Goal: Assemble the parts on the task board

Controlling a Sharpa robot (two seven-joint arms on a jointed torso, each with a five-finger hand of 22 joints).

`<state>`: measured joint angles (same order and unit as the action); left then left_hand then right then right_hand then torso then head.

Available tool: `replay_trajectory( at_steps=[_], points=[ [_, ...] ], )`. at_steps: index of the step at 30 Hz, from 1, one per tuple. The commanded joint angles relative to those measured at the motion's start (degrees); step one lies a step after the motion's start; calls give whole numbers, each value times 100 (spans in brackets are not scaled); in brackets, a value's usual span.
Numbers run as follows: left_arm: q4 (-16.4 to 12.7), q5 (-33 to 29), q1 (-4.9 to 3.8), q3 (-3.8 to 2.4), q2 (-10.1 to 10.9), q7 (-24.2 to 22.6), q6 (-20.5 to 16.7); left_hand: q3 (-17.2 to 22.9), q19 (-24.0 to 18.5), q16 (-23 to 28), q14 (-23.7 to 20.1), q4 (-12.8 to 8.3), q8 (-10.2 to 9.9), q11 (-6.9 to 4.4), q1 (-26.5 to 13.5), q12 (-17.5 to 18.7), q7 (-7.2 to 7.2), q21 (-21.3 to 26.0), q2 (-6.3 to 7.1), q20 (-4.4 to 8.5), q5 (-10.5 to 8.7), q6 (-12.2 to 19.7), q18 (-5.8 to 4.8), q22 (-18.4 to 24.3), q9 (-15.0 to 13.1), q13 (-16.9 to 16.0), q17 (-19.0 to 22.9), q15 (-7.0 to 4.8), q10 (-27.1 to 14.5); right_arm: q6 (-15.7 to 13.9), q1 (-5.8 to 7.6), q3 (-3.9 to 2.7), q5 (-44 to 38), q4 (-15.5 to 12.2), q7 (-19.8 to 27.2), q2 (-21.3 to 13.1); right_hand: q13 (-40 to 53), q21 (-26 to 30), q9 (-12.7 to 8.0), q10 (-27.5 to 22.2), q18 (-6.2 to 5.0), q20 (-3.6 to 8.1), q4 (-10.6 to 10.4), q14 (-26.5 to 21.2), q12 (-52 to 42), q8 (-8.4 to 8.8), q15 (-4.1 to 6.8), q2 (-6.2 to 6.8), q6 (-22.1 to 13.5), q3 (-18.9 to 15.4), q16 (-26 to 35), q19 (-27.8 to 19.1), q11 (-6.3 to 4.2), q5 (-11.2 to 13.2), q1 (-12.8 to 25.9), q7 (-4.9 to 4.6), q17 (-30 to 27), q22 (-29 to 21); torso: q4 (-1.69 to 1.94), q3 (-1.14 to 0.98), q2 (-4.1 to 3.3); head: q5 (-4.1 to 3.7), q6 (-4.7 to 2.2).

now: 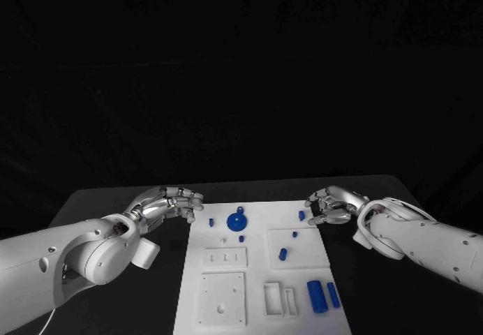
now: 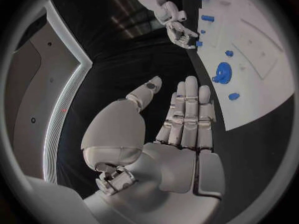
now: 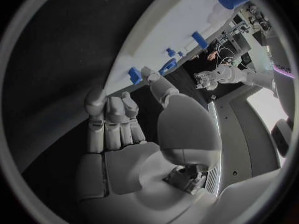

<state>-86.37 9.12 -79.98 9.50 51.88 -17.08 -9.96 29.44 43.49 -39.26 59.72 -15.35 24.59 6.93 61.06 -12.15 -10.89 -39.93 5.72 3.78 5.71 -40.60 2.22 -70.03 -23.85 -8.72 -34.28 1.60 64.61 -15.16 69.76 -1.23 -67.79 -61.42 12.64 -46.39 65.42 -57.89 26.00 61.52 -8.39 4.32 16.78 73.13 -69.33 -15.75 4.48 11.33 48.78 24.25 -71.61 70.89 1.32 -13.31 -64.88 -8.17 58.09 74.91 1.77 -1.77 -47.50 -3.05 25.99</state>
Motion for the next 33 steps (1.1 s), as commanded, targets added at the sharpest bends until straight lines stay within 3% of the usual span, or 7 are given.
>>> replay_trajectory(
  at_steps=[1,4,8,17,22,30,33],
  points=[
    [-2,31,2,2,-15,-92,118,-5,13,-14,-19,-32,-3,11,49,3,-60,-37,-17,38,-11,15,44,5,-4,2,7,-11,-48,134,-39,-3,-63,84,78,32,-7,33,-8,-138,-661,-3,-2,-30,8,21,16,-1,-49,-25,40,-58,34,-29,-69,2,8,94,14,8,-6,-32,23],
    [-10,31,3,3,-10,-92,123,-5,12,-14,-20,-33,-5,15,50,5,-62,-38,-17,38,-11,20,44,6,-4,2,8,-10,-58,132,-82,-4,-63,110,84,68,-9,35,-13,-142,-661,-10,-7,-31,7,27,19,-12,-56,-27,42,-60,30,-41,-81,7,9,93,9,22,-4,-24,45],
    [-9,32,3,3,-11,-89,127,-5,12,-14,-20,-36,-7,17,52,6,-63,-39,-17,38,-11,24,44,7,-3,2,8,-9,-65,122,-102,-4,-30,169,87,127,-13,35,-20,-145,-661,-21,-13,-32,6,36,26,-48,-70,-24,43,-59,23,-60,-86,14,11,92,6,19,-3,-24,61],
    [-6,32,4,3,-11,-83,129,-6,12,-14,-20,-34,-10,20,49,5,-66,-40,-19,36,-10,31,43,8,-3,2,9,-8,-74,80,-124,-4,151,236,78,208,-28,37,-42,-148,-661,-48,-42,-23,-2,51,18,-265,-76,43,43,-44,32,-50,3,4,19,87,9,24,-2,-20,84],
    [-5,32,4,3,-23,-77,133,-8,12,-14,-20,-32,-12,22,44,5,-68,-41,-19,35,-10,35,42,8,-2,1,10,-7,-79,108,-124,-4,167,268,83,279,-41,38,-66,-150,-661,-51,-43,-17,-11,67,14,-385,-84,185,42,-35,35,92,33,2,27,88,8,25,-2,-26,82],
    [0,32,4,4,-31,-65,138,-9,12,-15,-20,-29,-14,23,40,3,-70,-42,-22,35,-9,42,42,10,-2,0,11,-6,-84,134,-134,-4,167,348,80,380,-68,25,-100,-145,-661,-54,-85,-7,-35,50,48,-547,-18,707,42,-16,-1,751,89,41,50,96,12,23,-3,-25,92],
    [1,32,4,4,-29,-61,137,-9,12,-15,-20,-29,-15,23,40,3,-71,-42,-22,35,-9,43,42,10,-2,0,11,-6,-85,127,-136,-4,167,352,88,389,-74,20,-106,-146,-661,-52,-94,-3,-40,42,54,-560,3,848,41,-11,-10,846,101,47,56,98,12,23,-2,-25,89]
  ],
)
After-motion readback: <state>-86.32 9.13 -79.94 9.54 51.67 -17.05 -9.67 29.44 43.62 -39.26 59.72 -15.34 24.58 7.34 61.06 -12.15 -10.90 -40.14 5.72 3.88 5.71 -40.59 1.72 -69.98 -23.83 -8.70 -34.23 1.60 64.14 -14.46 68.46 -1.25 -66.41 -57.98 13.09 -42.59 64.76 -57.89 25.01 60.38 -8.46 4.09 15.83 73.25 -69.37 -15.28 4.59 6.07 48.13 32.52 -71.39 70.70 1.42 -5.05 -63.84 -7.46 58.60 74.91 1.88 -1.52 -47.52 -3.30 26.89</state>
